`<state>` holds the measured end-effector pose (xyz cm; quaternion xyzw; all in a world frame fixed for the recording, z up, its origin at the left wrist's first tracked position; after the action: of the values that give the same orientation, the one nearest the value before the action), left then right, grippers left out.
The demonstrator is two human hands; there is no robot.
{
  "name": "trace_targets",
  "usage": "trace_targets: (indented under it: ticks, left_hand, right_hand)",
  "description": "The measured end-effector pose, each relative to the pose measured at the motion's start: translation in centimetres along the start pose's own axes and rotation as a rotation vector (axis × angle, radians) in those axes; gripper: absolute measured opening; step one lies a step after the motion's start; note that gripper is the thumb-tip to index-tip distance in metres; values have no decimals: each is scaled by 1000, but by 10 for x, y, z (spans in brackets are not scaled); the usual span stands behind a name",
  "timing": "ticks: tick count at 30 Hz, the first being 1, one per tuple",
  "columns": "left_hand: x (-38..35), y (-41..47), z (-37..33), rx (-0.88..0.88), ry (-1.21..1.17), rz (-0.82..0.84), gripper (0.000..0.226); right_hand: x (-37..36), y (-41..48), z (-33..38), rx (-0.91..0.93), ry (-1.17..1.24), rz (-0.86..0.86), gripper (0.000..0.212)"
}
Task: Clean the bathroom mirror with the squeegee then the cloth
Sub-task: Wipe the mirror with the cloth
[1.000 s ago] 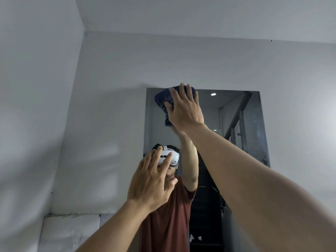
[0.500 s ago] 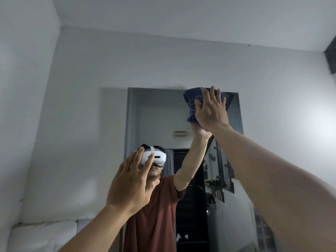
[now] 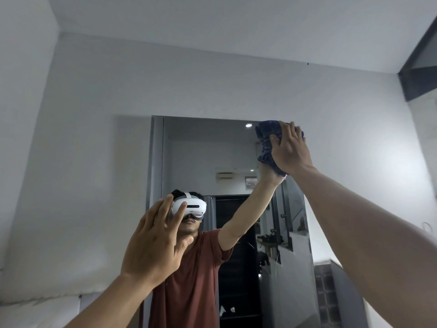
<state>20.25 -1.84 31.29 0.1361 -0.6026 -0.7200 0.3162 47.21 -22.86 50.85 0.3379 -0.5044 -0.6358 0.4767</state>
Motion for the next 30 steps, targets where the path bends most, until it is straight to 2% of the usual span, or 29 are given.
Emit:
trace_targets:
  ticks: [4,9,13,22,30]
  left_hand:
    - [1,0,-1,7,4,12,72]
    - [2,0,-2,1,35,25,73]
    - [-1,-1,-1,11,32,49,73]
    - [-1,-28,-14,-17,39,38,75]
    - [-8,-55,-17,-22,0,98,85]
  right_hand:
    - [-1,-18,-15,-48,13,5,55]
    - [-2,-57,-24,-23,-4,-27,52]
    - [-4,-89,-30,-83,64,-32,45]
    - [0,-99,-29,-138,171,-73,47]
    - [-14,-103,-23,-97,-31,-122,56]
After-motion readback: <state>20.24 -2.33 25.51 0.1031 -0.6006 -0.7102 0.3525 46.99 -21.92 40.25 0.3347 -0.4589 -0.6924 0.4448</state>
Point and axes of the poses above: each hand's wrist, its own y-axis towards the middle knuckle, its own x-axis out of the back of the hand, z = x × y, the point moved 3 cm from there along y, towards the middle knuckle, and after that the axes turned 6 degrees about -z, right-handed, at the moved point
